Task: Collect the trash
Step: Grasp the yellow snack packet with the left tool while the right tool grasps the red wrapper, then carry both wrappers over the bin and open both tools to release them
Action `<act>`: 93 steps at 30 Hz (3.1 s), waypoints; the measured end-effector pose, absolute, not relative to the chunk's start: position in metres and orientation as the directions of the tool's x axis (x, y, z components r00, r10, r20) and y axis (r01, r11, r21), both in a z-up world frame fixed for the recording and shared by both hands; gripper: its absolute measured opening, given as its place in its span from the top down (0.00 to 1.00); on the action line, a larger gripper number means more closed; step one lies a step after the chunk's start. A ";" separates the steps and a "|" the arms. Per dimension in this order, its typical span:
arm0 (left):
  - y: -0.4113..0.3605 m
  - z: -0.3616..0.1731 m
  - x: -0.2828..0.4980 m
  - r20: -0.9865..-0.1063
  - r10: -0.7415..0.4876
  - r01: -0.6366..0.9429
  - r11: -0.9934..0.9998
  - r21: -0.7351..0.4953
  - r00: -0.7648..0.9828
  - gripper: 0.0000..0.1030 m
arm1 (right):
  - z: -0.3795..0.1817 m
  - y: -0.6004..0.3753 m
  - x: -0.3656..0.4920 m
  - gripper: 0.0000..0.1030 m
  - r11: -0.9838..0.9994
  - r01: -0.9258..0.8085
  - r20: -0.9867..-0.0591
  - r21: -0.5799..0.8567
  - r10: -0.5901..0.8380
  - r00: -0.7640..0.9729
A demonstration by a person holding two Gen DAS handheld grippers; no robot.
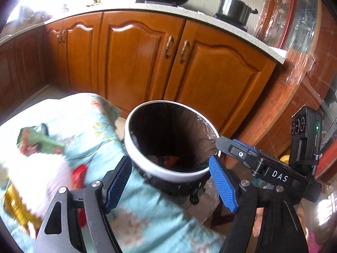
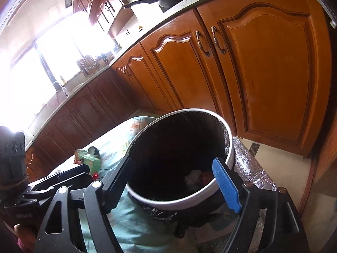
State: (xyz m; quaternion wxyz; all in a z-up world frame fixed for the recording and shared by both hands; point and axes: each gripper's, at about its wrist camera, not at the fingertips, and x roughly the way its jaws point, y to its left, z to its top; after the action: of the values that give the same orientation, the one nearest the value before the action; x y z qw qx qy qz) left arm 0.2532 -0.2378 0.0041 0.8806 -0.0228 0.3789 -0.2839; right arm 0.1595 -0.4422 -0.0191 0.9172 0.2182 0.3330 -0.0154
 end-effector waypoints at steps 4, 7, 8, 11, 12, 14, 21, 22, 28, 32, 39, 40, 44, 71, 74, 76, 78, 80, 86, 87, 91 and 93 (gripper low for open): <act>-0.208 0.005 0.232 -0.637 -0.496 0.446 0.858 -0.256 0.590 0.26 | -0.019 -0.427 0.147 0.20 0.895 0.160 -0.608 0.416 0.143 0.781; -0.185 0.005 0.218 -0.632 -0.474 0.405 0.875 -0.264 0.613 0.26 | -0.020 -0.414 0.141 0.19 0.890 0.144 -0.607 0.433 0.170 0.776; -0.177 0.005 0.213 -0.630 -0.468 0.393 0.880 -0.268 0.619 0.26 | -0.020 -0.409 0.139 0.19 0.889 0.137 -0.607 0.438 0.180 0.774; -0.154 0.003 0.200 -0.629 -0.442 0.353 0.896 -0.271 0.640 0.26 | -0.022 -0.395 0.139 0.19 0.886 0.114 -0.611 0.449 0.211 0.763; -0.147 0.003 0.197 -0.630 -0.432 0.339 0.901 -0.271 0.646 0.26 | -0.022 -0.389 0.139 0.19 0.886 0.107 -0.612 0.450 0.220 0.760; -0.132 0.002 0.189 -0.631 -0.413 0.307 0.911 -0.276 0.657 0.26 | -0.022 -0.377 0.139 0.19 0.887 0.086 -0.611 0.453 0.239 0.755; -0.087 0.000 0.171 -0.639 -0.343 0.207 0.937 -0.280 0.689 0.26 | -0.023 -0.332 0.148 0.19 0.896 0.007 -0.614 0.444 0.299 0.731; -0.082 -0.001 0.169 -0.644 -0.332 0.193 0.941 -0.279 0.689 0.26 | -0.024 -0.326 0.150 0.19 0.898 -0.004 -0.616 0.439 0.305 0.726; -0.063 -0.011 0.170 -0.691 -0.259 0.101 0.960 -0.261 0.675 0.28 | -0.036 -0.295 0.167 0.20 0.911 -0.041 -0.642 0.410 0.320 0.697; -0.063 -0.013 0.183 -0.705 -0.258 0.089 0.959 -0.267 0.660 0.28 | -0.044 -0.282 0.180 0.25 0.916 -0.043 -0.659 0.398 0.318 0.682; -0.076 -0.013 0.207 -0.716 -0.248 0.104 0.965 -0.239 0.653 0.29 | -0.057 -0.272 0.206 0.46 0.923 -0.032 -0.692 0.383 0.310 0.652; -0.078 -0.015 0.211 -0.721 -0.246 0.106 0.966 -0.234 0.648 0.34 | -0.059 -0.270 0.209 0.47 0.924 -0.034 -0.697 0.382 0.311 0.646; -0.081 -0.029 0.229 -0.757 -0.266 0.116 0.962 -0.246 0.597 0.59 | -0.066 -0.265 0.218 0.68 0.925 -0.046 -0.712 0.377 0.322 0.624; -0.053 -0.010 0.180 -0.708 -0.302 0.147 0.951 -0.273 0.639 0.71 | -0.073 -0.269 0.249 0.56 0.904 -0.033 -0.711 0.426 0.357 0.606; -0.051 -0.006 0.178 -0.703 -0.307 0.154 0.949 -0.274 0.641 0.71 | -0.079 -0.267 0.248 0.69 0.901 -0.035 -0.712 0.432 0.364 0.600; -0.052 -0.002 0.176 -0.698 -0.316 0.164 0.947 -0.277 0.642 0.71 | -0.074 -0.266 0.239 0.71 0.907 -0.050 -0.702 0.418 0.357 0.616; -0.054 0.002 0.174 -0.693 -0.330 0.176 0.942 -0.286 0.641 0.71 | -0.066 -0.268 0.228 0.74 0.916 -0.060 -0.695 0.396 0.342 0.632; -0.057 0.006 0.170 -0.684 -0.347 0.192 0.936 -0.294 0.641 0.71 | -0.054 -0.271 0.214 0.74 0.928 -0.071 -0.684 0.365 0.319 0.656; -0.069 0.025 0.162 -0.655 -0.388 0.245 0.921 -0.303 0.648 0.71 | -0.027 -0.270 0.173 0.74 0.966 -0.155 -0.676 0.205 0.254 0.691; -0.070 0.027 0.160 -0.651 -0.394 0.253 0.919 -0.303 0.650 0.71 | -0.028 -0.270 0.168 0.73 0.973 -0.156 -0.683 0.170 0.230 0.693; -0.074 0.028 0.155 -0.650 -0.387 0.260 0.922 -0.288 0.654 0.71 | -0.039 -0.279 0.165 0.57 0.967 -0.141 -0.718 0.212 0.252 0.649; -0.075 0.027 0.153 -0.654 -0.380 0.254 0.925 -0.284 0.654 0.71 | -0.043 -0.285 0.161 0.55 0.964 -0.119 -0.719 0.237 0.257 0.645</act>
State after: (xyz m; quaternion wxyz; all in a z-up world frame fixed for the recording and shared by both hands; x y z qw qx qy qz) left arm 0.1532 -0.0752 0.0272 0.9056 -0.0836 0.3771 -0.1751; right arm 0.1615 -0.2846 -0.0430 0.9031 0.0841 0.4080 0.1041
